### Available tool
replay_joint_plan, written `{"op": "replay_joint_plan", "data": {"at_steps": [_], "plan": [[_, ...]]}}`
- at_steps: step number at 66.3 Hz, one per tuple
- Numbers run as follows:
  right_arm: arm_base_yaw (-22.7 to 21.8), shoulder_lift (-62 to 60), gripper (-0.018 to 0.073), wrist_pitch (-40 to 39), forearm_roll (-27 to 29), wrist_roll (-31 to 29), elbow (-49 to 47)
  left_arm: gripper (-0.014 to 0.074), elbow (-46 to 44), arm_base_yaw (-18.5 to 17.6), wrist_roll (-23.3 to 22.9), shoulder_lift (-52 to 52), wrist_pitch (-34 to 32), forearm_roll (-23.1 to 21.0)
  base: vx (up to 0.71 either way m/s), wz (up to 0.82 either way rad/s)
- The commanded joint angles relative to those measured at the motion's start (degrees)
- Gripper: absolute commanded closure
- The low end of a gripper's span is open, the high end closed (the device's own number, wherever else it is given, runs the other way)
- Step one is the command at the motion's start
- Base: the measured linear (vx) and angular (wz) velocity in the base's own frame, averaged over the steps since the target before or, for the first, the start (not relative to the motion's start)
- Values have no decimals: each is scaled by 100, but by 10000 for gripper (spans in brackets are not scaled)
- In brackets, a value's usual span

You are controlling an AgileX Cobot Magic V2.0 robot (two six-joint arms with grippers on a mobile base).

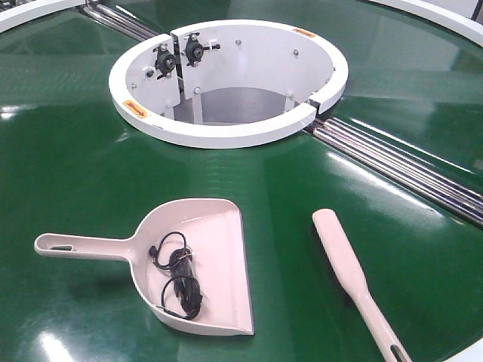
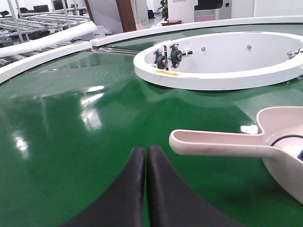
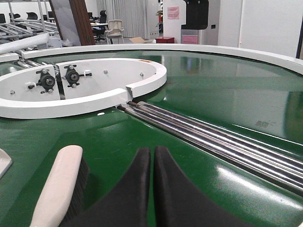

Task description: Clean and inspect green conveyor with broom and dustpan

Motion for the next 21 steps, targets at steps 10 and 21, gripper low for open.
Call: {"op": "replay_joint_plan", "data": {"at_steps": [10,21], "plan": [[-42,-49,565,-402,-41,-52,76,619,133,11,-49,-87,-418,-49,0,0],[-42,-49,565,-402,-41,-52,76,619,133,11,-49,-87,-418,-49,0,0]]}}
